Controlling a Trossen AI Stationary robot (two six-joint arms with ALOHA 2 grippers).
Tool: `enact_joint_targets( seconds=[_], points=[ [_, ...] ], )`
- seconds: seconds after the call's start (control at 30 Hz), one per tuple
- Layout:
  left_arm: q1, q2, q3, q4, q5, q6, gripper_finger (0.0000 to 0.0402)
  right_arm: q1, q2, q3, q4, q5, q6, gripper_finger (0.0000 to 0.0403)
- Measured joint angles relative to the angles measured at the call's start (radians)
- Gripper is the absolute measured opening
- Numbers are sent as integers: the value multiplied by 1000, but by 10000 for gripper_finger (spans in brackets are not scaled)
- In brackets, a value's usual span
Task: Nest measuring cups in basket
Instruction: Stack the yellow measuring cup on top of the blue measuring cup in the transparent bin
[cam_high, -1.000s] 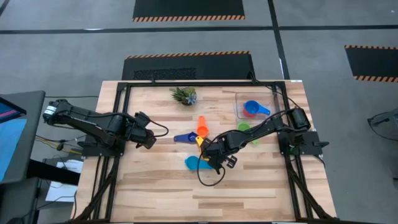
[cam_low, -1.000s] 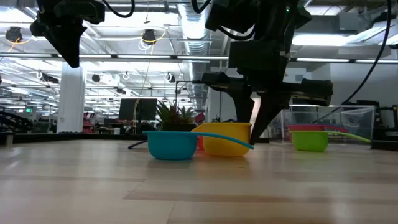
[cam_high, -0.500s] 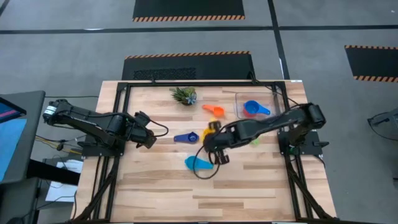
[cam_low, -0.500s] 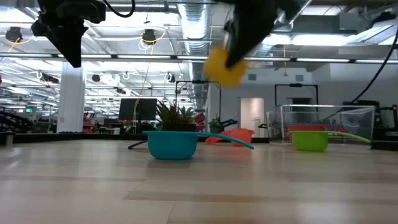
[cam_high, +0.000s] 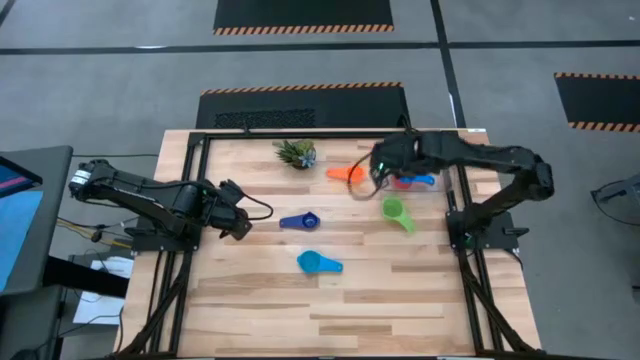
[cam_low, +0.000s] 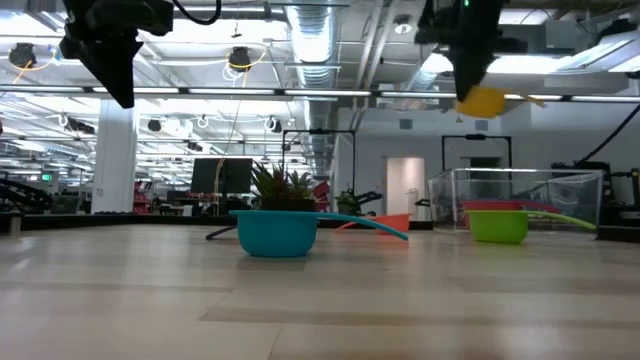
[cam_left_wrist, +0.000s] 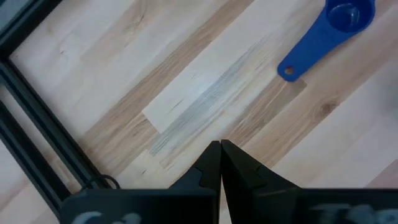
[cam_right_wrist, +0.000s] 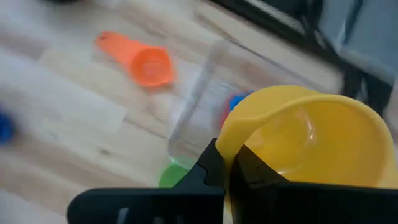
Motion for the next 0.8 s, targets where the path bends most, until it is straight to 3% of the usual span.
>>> enact_joint_targets(
  seconds=[0.17,0.47,0.57,0.8],
  points=[
    [0,0,0,0,-23,59,0,-133,12,-49,73,-82,34,9],
    [0,0,0,0,-28,80,0,-267,174,-91,113,-140,8,8],
    [0,0,0,0,-28,80,0,-283,224,-91,106,-199,7,9],
    [0,0,0,0,-28,80,0,-285,278,-91,15,-210,7,8]
  ],
)
